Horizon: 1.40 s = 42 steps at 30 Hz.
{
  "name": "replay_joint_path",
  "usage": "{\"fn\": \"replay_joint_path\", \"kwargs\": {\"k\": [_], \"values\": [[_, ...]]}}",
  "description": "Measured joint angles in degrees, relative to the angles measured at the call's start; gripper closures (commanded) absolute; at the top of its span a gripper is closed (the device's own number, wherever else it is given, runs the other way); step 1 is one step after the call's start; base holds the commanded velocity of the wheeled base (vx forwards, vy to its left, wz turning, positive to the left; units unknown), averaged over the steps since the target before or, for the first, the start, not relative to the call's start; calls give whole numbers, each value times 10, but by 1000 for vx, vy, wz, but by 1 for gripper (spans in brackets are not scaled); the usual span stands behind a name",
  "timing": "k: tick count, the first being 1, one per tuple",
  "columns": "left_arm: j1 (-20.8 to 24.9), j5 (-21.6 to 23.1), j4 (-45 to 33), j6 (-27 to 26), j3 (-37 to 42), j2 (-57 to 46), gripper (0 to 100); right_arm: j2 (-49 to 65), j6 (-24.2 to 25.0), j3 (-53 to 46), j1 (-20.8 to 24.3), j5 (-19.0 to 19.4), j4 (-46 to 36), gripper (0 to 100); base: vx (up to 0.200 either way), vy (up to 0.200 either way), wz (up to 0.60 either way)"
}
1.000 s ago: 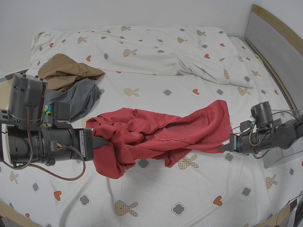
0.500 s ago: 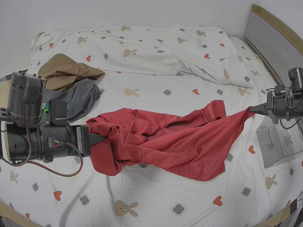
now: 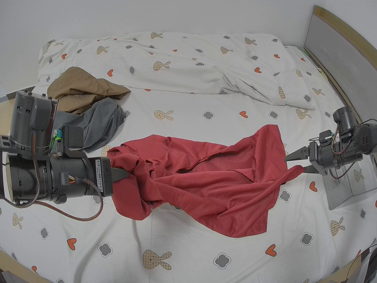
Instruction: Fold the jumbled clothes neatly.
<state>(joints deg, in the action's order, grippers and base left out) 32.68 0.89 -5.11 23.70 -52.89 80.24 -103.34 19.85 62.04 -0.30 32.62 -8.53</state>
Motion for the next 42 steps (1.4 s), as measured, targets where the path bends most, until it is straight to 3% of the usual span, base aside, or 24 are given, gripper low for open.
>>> {"fn": "replay_joint_path", "kwargs": {"k": [8, 18, 22, 26, 36, 39, 42], "values": [[0, 0, 0, -1, 1, 0, 100, -24, -72, -72, -13, 2, 52, 0, 0, 0, 0], [0, 0, 0, -1, 3, 0, 100, -34, -123, -239, -43, 12, 343, 0, 0, 0, 0], [0, 0, 0, -2, 3, 0, 100, -44, -136, -299, -50, 22, 412, 0, 0, 0, 0], [1, 0, 0, -2, 4, 0, 100, -47, -138, -334, -38, 38, 409, 0, 0, 0, 0], [1, 0, 1, -2, 5, 1, 100, -52, -65, -367, 89, 50, 381, 0, 0, 0, 0], [1, 0, 2, -2, 5, 1, 100, -68, -63, -361, 105, 31, 381, 0, 0, 0, 0], [1, 0, 2, -2, 5, 1, 100, -86, -64, -355, 115, -17, 381, 0, 0, 0, 0]]}}
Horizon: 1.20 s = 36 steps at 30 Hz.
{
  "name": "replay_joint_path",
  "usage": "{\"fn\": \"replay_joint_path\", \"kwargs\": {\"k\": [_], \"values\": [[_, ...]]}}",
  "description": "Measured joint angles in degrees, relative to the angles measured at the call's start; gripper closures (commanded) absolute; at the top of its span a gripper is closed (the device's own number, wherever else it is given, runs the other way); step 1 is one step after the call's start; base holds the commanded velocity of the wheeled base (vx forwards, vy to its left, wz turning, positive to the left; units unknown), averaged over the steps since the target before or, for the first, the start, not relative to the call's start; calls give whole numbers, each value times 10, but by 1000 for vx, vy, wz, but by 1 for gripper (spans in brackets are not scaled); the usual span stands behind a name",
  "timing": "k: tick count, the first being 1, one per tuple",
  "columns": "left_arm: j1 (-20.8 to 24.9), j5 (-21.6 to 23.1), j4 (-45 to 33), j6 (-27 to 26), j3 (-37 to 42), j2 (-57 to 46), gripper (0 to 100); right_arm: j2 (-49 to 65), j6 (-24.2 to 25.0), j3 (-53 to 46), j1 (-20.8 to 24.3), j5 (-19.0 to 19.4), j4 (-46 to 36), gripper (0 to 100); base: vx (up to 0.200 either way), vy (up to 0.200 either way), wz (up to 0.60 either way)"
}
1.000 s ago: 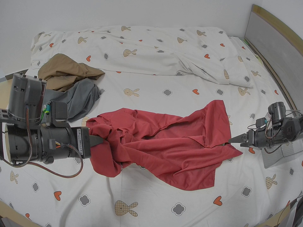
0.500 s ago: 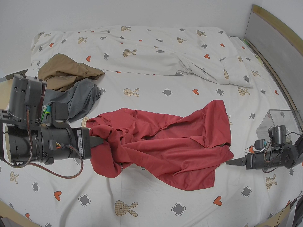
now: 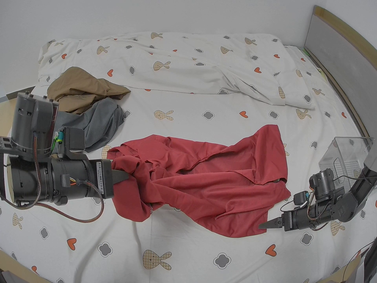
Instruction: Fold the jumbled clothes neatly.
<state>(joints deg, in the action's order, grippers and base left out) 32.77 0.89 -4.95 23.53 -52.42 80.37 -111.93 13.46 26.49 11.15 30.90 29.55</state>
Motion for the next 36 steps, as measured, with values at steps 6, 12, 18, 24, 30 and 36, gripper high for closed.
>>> {"fn": "replay_joint_path", "kwargs": {"k": [6, 12, 18, 24, 30, 36], "values": [[-1, 0, 0, 0, -1, 2, 100, -35, 0, 6, 8, -39, 19, 0, 0, 0, 0], [-1, 0, 0, 0, 0, 4, 100, -49, 12, 16, 18, -39, 29, 0, 0, 0, 0], [0, 0, 1, 0, 1, 5, 100, -57, 28, 27, 40, -38, 29, 0, 0, 0, 0], [0, 0, 1, 0, 1, 7, 100, -64, 33, 35, 53, -38, 29, 0, 0, 0, 0], [-1, 0, 1, 0, 2, 7, 100, -69, 45, 42, 55, -39, 29, 100, 0, 0, 0], [0, 0, 1, 0, 3, 7, 100, -71, 56, 47, 56, -38, 29, 100, 0, 0, 0]]}}
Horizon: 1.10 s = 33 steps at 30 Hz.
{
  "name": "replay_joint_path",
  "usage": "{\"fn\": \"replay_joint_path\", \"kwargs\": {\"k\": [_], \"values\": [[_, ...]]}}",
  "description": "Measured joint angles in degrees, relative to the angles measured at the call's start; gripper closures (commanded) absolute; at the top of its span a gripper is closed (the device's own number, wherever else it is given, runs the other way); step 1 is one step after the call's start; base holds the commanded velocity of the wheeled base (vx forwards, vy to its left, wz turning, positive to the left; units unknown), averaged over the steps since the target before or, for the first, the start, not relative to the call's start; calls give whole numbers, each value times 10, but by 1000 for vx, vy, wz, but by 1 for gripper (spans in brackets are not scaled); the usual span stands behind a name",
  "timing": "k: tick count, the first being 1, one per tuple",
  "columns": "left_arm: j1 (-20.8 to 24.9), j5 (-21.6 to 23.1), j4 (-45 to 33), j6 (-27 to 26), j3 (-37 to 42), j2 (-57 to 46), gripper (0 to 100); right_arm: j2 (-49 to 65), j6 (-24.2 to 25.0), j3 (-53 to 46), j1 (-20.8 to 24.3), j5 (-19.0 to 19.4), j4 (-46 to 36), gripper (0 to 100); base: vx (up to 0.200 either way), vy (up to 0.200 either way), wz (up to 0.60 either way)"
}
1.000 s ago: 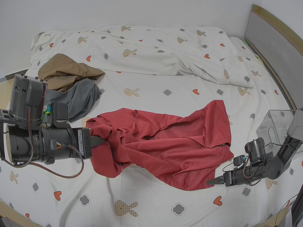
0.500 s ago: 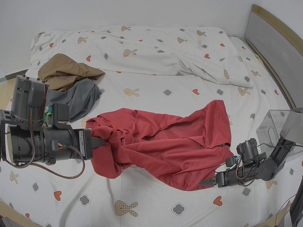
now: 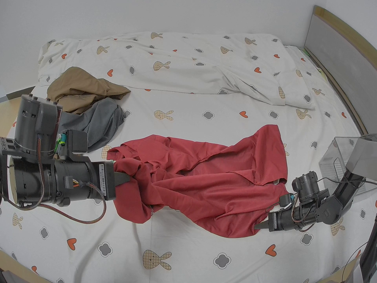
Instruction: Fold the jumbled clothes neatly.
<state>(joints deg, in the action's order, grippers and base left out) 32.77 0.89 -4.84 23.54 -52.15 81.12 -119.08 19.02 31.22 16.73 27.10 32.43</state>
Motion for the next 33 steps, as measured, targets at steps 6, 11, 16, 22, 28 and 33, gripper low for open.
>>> {"fn": "replay_joint_path", "kwargs": {"k": [6, 11, 16, 22, 28, 33], "values": [[0, 0, 0, 0, 1, 0, 100, 1, 17, -1, -2, 0, -2, 100, 0, 0, 0], [0, 0, 0, 0, 3, 0, 100, 9, 18, -14, -8, 0, -3, 100, 0, 0, 0], [-1, 0, 0, 0, 4, 0, 100, 51, 18, -37, -26, 0, -4, 100, 0, 0, 0], [-1, 0, -2, 2, 20, -3, 100, 162, 16, -74, -82, 0, -44, 100, 0, 0, 0], [-11, 0, -1, 3, 73, -8, 100, 253, -10, -72, -143, 0, -186, 100, 0, 0, 0], [-17, 0, 0, 5, 136, -15, 100, 305, -56, -51, -187, 0, -294, 100, 0, 0, 0]]}}
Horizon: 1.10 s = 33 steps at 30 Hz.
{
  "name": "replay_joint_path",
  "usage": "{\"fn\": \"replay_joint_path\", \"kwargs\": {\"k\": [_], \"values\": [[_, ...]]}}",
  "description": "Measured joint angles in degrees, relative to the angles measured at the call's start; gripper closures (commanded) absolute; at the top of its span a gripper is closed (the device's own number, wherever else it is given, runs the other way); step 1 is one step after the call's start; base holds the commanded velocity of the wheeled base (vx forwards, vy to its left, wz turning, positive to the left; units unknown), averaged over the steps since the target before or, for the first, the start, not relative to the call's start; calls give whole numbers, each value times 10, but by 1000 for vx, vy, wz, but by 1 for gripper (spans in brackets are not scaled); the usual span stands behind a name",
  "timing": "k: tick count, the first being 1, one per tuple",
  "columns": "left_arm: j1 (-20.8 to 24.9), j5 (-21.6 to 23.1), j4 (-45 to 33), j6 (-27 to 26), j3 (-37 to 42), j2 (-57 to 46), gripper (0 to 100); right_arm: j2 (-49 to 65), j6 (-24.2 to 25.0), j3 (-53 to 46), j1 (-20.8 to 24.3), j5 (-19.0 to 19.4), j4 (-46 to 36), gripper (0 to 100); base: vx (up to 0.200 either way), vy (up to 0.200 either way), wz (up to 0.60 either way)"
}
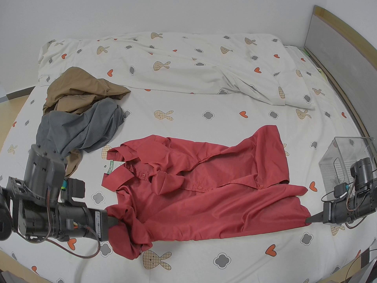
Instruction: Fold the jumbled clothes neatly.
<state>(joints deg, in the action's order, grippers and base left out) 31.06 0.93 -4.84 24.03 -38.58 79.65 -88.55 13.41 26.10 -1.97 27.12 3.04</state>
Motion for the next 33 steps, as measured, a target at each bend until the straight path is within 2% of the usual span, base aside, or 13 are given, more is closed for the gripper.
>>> {"fn": "replay_joint_path", "kwargs": {"k": [6, 14, 26, 27, 33], "values": [[7, 6, 2, 11, 66, -9, 100, 61, -27, 14, -19, 10, -83, 100, 0, 0, 0], [18, 65, -1, 14, 119, -14, 100, 107, -77, 10, -20, 12, -165, 100, 0, 0, 0], [21, 81, -2, 14, 168, -10, 100, 138, -85, -23, -18, 11, -173, 100, 0, 0, 0], [23, 84, -2, 14, 171, -9, 0, 139, -87, -24, -18, 11, -173, 0, 0, 0, 0], [33, 97, -4, 28, 182, -10, 0, 142, -92, -35, -21, 10, -174, 0, 0, 0, 0]]}}
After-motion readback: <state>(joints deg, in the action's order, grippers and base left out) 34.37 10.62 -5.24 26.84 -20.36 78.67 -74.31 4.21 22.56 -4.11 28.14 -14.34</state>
